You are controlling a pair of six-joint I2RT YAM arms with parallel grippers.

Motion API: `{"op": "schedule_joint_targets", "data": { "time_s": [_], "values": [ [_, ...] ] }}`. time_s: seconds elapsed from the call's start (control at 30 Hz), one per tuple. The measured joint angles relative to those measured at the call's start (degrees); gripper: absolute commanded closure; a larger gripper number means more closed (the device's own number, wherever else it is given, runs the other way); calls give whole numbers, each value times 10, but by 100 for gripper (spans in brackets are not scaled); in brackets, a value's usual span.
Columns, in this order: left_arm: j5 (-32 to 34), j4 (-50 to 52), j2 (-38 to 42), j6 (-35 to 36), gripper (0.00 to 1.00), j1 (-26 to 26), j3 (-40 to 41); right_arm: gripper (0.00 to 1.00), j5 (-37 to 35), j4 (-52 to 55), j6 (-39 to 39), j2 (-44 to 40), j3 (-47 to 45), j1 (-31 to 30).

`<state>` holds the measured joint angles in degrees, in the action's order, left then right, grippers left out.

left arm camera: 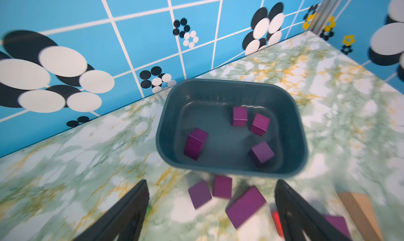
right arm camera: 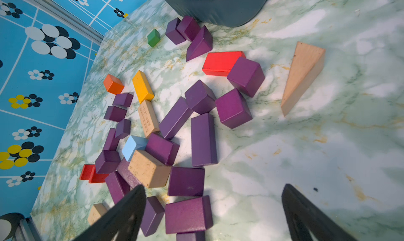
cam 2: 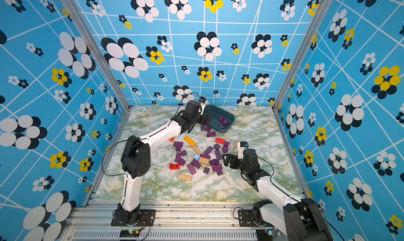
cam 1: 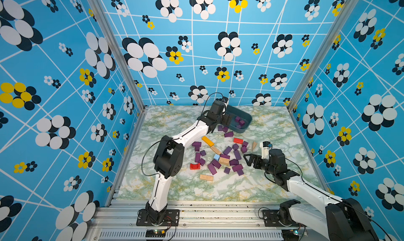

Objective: Pick purple bricks into the storage bin
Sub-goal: Place the building block in the storage box, then pick up the building block from the center of the board.

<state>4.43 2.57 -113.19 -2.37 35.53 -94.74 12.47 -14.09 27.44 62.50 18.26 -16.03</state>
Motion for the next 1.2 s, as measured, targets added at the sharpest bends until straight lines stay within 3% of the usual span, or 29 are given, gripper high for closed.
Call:
{"op": "schedule_joint_targets", "data": {
  "time_s": [0.07, 0.23, 0.47, 0.7, 0.87, 1.07, 1.2],
  "values": [
    [1, -56, 102, 6, 0, 9, 105, 1, -4, 5, -2, 0, 0, 0],
    [-16, -169, 316, 7, 1, 16, 330, 1, -5, 32, -21, 0, 10, 0],
    [-67, -167, 453, 8, 0, 30, 496, 1, -13, 51, -42, -7, 25, 0],
    [-71, -197, 631, -2, 1, 38, 702, 4, -30, 88, -51, 10, 87, 0],
    [-76, -263, 644, -22, 0, 39, 792, 19, -50, 118, -68, 52, 133, -1],
    [-67, -289, 648, -56, 1, 39, 799, 35, -74, 147, -96, 111, 178, -12],
    [-66, -314, 654, -58, 0, 39, 814, 38, -89, 178, -116, 153, 217, -29]
  ]
}}
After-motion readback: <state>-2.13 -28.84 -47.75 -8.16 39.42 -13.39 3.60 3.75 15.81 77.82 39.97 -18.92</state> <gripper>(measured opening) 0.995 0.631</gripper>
